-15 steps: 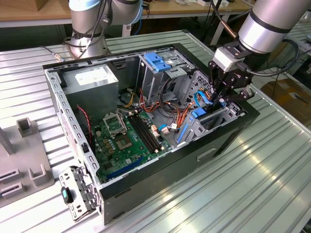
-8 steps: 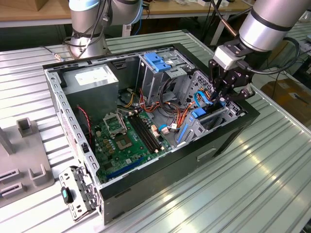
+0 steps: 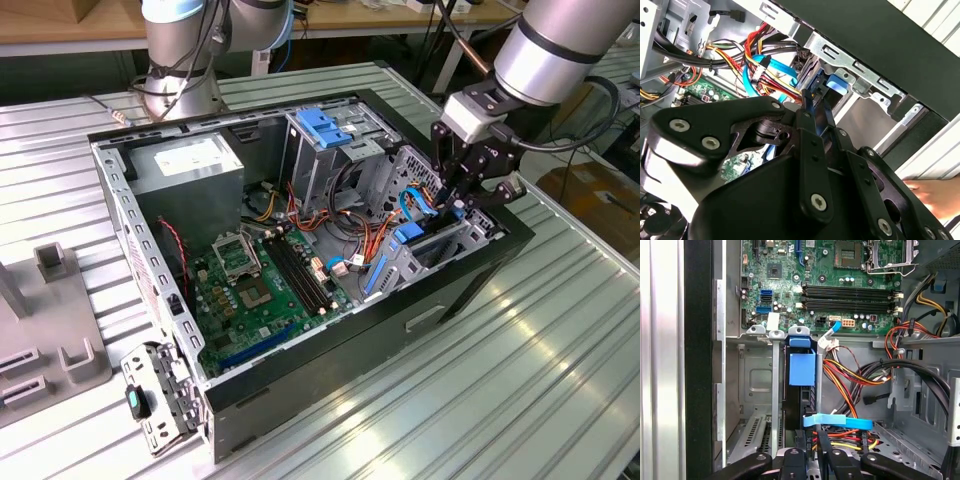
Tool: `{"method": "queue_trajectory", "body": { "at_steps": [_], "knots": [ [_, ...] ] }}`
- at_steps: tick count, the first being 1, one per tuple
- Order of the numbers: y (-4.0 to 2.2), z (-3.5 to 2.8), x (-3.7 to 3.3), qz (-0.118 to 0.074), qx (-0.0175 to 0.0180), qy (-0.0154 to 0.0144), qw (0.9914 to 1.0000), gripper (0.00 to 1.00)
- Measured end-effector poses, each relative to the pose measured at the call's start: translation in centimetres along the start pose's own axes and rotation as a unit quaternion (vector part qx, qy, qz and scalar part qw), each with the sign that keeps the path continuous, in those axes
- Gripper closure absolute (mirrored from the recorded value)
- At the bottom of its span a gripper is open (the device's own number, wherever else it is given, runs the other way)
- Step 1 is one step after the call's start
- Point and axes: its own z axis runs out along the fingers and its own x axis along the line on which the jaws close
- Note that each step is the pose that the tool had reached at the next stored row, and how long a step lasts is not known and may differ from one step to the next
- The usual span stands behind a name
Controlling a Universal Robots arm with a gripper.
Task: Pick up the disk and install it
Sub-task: 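Insert the second disk wire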
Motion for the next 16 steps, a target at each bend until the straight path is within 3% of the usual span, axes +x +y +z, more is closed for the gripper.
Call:
{"method": "queue_trajectory", "body": {
  "at_steps": [8,16],
  "knots": [
    [0.00,0.11,0.01,0.000,0.0000,0.0001,1.00000,0.76],
    [-0.02,-0.24,-0.01,0.000,0.0000,0.0000,1.00000,0.76]
  ]
}}
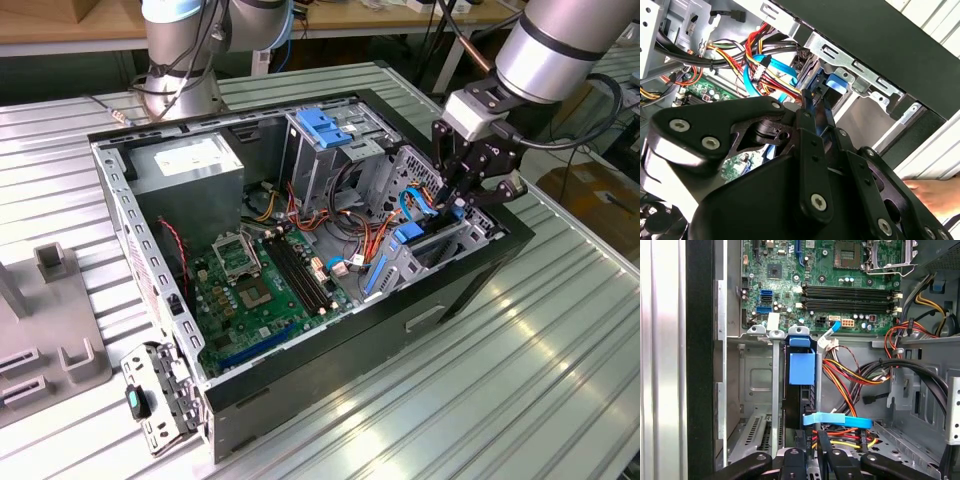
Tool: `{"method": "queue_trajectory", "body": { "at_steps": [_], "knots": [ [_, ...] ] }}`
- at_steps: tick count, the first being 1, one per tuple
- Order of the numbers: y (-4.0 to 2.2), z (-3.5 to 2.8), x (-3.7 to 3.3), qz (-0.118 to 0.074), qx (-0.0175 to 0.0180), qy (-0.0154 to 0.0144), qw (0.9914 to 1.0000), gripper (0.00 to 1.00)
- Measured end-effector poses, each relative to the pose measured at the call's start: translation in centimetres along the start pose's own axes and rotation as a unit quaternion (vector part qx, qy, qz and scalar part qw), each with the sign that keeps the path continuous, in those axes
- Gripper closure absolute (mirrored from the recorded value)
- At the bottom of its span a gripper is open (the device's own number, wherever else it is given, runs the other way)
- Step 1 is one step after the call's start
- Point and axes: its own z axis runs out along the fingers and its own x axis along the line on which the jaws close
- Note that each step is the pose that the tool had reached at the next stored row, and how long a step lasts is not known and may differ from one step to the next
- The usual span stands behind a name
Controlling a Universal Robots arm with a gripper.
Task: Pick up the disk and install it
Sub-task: 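Insert the second disk wire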
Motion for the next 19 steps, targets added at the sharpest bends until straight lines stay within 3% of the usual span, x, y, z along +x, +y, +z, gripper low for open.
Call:
{"method": "queue_trajectory", "body": {
  "at_steps": [1,3,19],
  "knots": [
    [0.00,-0.01,0.00,0.000,0.0000,0.0000,1.00000,0.78],
    [0.00,-0.02,0.00,0.000,0.0000,0.0001,1.00000,0.89],
    [0.01,0.16,0.01,0.000,0.0000,0.0002,1.00000,0.89]
  ]
}}
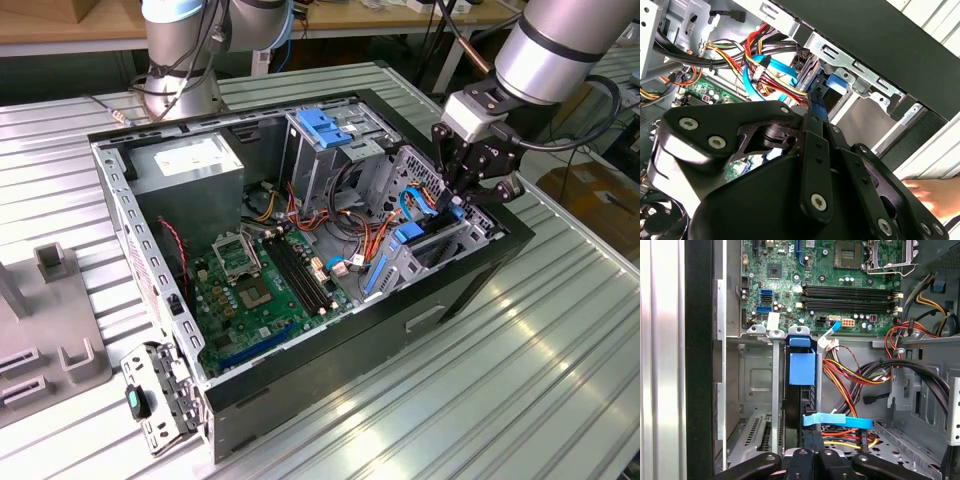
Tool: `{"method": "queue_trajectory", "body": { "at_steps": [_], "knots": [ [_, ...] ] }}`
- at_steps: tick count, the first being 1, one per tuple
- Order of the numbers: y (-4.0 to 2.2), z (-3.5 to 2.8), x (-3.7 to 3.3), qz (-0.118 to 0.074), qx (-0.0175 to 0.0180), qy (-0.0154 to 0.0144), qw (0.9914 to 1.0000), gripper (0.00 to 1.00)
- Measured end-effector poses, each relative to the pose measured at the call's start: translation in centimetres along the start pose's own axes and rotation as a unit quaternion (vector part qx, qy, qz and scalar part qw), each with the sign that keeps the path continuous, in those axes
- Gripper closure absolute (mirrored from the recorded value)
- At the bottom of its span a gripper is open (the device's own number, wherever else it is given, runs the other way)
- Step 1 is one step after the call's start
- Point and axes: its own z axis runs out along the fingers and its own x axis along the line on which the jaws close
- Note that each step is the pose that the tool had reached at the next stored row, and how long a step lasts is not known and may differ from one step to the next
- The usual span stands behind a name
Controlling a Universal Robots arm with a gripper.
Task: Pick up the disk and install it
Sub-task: 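Insert the second disk wire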
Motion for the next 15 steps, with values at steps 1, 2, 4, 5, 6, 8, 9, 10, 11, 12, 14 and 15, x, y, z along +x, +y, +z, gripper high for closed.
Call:
{"method": "queue_trajectory", "body": {
  "at_steps": [1,2,4,5,6,8,9,10,11,12,14,15],
  "knots": [
    [0.00,0.07,0.00,0.000,0.0000,-0.0001,1.00000,0.89],
    [0.01,0.16,0.01,0.000,0.0000,-0.0001,1.00000,0.89],
    [0.01,0.21,0.02,0.000,0.0000,0.0000,1.00000,0.89],
    [0.01,0.21,0.02,0.000,0.0000,0.0001,1.00000,0.89],
    [0.01,0.23,0.02,0.000,0.0000,0.0000,1.00000,0.89],
    [0.01,0.24,0.02,0.000,0.0000,-0.0001,1.00000,0.89],
    [0.01,0.24,0.02,0.000,0.0000,0.0000,1.00000,0.89],
    [0.01,0.26,0.02,0.000,0.0000,-0.0001,1.00000,0.89],
    [0.01,0.26,0.02,0.000,0.0000,-0.0001,1.00000,0.89],
    [0.01,0.26,0.02,0.000,0.0000,-0.0001,1.00000,0.89],
    [0.01,0.27,0.02,0.000,0.0000,-0.0001,1.00000,0.89],
    [0.01,0.25,0.02,0.000,0.0000,-0.0002,1.00000,0.89]
  ]
}}
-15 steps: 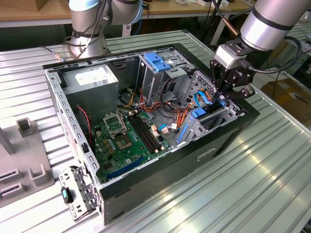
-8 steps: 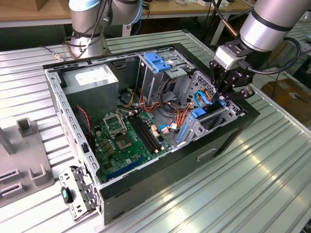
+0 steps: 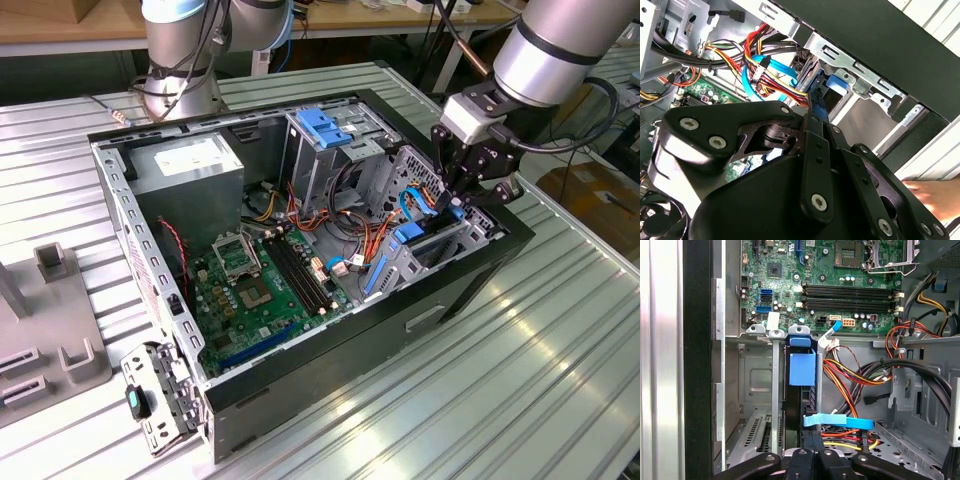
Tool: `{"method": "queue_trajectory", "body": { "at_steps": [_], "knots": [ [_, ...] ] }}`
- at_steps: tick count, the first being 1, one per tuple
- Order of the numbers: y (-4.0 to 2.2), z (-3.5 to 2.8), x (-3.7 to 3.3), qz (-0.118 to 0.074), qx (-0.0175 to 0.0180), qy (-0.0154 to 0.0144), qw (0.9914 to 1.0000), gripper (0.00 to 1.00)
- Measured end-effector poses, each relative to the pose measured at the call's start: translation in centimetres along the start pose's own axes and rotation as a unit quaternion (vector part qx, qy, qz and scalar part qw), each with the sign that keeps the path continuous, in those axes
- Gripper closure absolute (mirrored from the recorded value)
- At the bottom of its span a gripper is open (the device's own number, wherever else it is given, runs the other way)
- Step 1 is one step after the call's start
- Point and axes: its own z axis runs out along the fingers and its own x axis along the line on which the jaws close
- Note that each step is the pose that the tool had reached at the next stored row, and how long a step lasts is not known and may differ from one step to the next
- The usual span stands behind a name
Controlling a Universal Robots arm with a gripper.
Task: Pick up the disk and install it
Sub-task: 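Insert the second disk wire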
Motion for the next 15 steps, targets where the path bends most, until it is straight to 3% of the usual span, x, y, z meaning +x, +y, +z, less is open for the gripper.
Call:
{"method": "queue_trajectory", "body": {
  "at_steps": [9,12,14,15],
  "knots": [
    [-0.05,-1.21,-0.07,0.000,0.0000,0.0005,1.00000,0.89],
    [-0.05,-1.22,-0.08,0.000,0.0000,0.0006,1.00000,0.89],
    [0.45,-1.26,-0.09,0.000,0.0000,0.0007,1.00000,0.89],
    [1.07,-1.28,-0.10,0.000,0.0000,0.0006,1.00000,0.89]
  ]
}}
